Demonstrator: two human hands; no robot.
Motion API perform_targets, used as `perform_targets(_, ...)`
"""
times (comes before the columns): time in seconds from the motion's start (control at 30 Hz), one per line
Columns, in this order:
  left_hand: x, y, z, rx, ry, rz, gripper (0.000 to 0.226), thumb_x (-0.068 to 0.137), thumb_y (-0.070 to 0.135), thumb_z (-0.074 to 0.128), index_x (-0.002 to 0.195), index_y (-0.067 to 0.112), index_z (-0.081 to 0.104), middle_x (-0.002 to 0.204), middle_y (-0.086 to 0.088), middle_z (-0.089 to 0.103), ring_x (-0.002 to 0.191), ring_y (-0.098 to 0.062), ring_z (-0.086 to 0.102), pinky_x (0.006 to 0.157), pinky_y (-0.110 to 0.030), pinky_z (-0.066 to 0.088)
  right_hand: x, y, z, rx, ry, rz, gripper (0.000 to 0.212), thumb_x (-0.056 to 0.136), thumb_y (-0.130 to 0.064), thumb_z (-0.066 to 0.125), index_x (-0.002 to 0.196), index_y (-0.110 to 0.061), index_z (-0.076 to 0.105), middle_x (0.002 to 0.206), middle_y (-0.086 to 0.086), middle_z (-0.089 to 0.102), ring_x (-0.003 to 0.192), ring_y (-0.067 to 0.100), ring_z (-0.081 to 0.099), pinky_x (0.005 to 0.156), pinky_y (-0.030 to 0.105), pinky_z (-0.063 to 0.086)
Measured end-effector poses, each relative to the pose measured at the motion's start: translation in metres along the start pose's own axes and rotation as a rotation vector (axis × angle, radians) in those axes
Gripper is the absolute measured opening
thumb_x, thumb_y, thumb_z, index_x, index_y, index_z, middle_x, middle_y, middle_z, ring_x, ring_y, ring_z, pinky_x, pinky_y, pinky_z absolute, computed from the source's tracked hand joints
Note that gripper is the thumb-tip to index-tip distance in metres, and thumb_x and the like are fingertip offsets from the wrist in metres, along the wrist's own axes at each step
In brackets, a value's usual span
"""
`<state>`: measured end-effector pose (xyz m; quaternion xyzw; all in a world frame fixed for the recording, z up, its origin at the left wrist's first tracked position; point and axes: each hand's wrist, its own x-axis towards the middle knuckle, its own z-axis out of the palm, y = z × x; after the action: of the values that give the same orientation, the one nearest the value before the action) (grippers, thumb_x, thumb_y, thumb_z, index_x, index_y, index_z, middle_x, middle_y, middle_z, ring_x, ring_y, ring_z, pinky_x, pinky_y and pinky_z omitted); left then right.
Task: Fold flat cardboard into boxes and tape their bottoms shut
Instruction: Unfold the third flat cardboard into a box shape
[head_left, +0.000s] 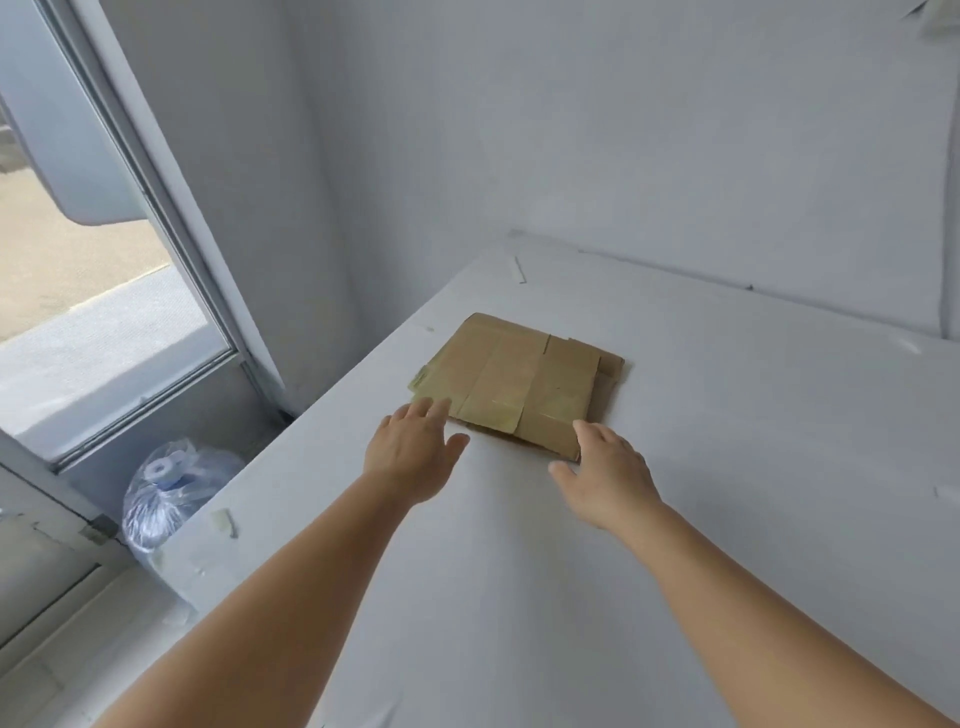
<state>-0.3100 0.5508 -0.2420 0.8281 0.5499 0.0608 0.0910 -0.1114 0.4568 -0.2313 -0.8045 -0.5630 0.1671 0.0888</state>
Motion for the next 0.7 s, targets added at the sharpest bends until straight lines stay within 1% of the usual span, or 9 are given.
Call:
perform_targets(0.1, 0.026, -0.017, 0.008, 0.0, -0.022, 0.026, 0.057, 0.098, 0.05, 0.035, 0.147, 0.024, 0.027, 0.151, -0.004, 0.034, 0.139, -0.025, 0.03, 0.111, -0.034, 0.023, 0.016, -0.012, 0.008, 0.052, 0.014, 0.106, 0.059, 0.095, -0.042, 0.044, 0.143, -0.012, 0.027, 0.145, 0.008, 0.036, 0.134, 0.026, 0.032, 0.107, 0.036, 0.027)
perform_targets(0.2, 0.046, -0.028, 0.018, -0.043, -0.056, 0.038, 0.056, 0.097, 0.05, 0.036, 0.147, 0.026, 0.027, 0.148, -0.004, 0.036, 0.136, -0.026, 0.032, 0.11, -0.035, 0.024, 0.027, -0.02, 0.018, 0.077, 0.006, 0.207, 0.067, 0.096, -0.044, 0.043, 0.149, -0.014, 0.016, 0.151, 0.01, 0.029, 0.136, 0.028, 0.029, 0.11, 0.038, 0.027)
perform_targets(0.27, 0.056, -0.031, 0.024, -0.078, -0.083, 0.038, 0.056, 0.097, 0.049, 0.036, 0.147, 0.027, 0.026, 0.145, -0.005, 0.038, 0.132, -0.026, 0.035, 0.108, -0.036, 0.026, 0.032, -0.022, 0.024, 0.082, -0.005, 0.263, 0.069, 0.095, -0.045, 0.042, 0.15, -0.015, 0.012, 0.152, 0.011, 0.027, 0.136, 0.029, 0.03, 0.109, 0.039, 0.029)
perform_targets(0.37, 0.063, -0.033, 0.031, -0.126, -0.115, 0.023, 0.057, 0.095, 0.048, 0.041, 0.147, 0.028, 0.026, 0.141, -0.007, 0.038, 0.125, -0.028, 0.04, 0.104, -0.037, 0.03, 0.037, -0.025, 0.033, 0.114, -0.003, 0.328, 0.069, 0.095, -0.042, 0.042, 0.15, -0.013, 0.012, 0.151, 0.011, 0.028, 0.135, 0.03, 0.03, 0.107, 0.038, 0.031)
perform_targets(0.43, 0.065, -0.034, 0.033, -0.149, -0.108, 0.021, 0.059, 0.093, 0.048, 0.045, 0.146, 0.029, 0.027, 0.14, -0.008, 0.038, 0.12, -0.03, 0.042, 0.101, -0.037, 0.033, 0.039, -0.025, 0.036, 0.124, 0.034, 0.348, 0.067, 0.096, -0.04, 0.043, 0.15, -0.013, 0.015, 0.153, 0.008, 0.027, 0.137, 0.029, 0.028, 0.107, 0.038, 0.029)
perform_targets(0.5, 0.065, -0.035, 0.034, -0.174, -0.075, 0.024, 0.058, 0.093, 0.047, 0.048, 0.145, 0.029, 0.03, 0.137, -0.009, 0.04, 0.118, -0.031, 0.042, 0.1, -0.037, 0.033, 0.039, -0.026, 0.037, 0.137, 0.087, 0.356, 0.064, 0.096, -0.039, 0.044, 0.15, -0.014, 0.017, 0.153, 0.006, 0.028, 0.138, 0.027, 0.027, 0.107, 0.037, 0.028)
perform_targets(0.6, 0.065, -0.038, 0.03, -0.255, -0.033, 0.029, 0.055, 0.091, 0.044, 0.055, 0.141, 0.029, 0.04, 0.136, -0.012, 0.042, 0.122, -0.032, 0.037, 0.105, -0.037, 0.028, 0.037, -0.027, 0.036, 0.249, 0.147, 0.376, 0.064, 0.097, -0.035, 0.046, 0.151, -0.015, 0.018, 0.155, 0.005, 0.027, 0.14, 0.023, 0.026, 0.109, 0.035, 0.028)
perform_targets(0.7, 0.059, -0.034, 0.025, -0.371, -0.004, 0.044, 0.053, 0.087, 0.044, 0.062, 0.136, 0.031, 0.048, 0.132, -0.011, 0.043, 0.121, -0.032, 0.036, 0.105, -0.036, 0.028, 0.027, -0.027, 0.03, 0.352, 0.217, 0.392, 0.063, 0.096, -0.03, 0.049, 0.151, -0.018, 0.019, 0.155, 0.002, 0.025, 0.136, 0.021, 0.035, 0.105, 0.031, 0.032)
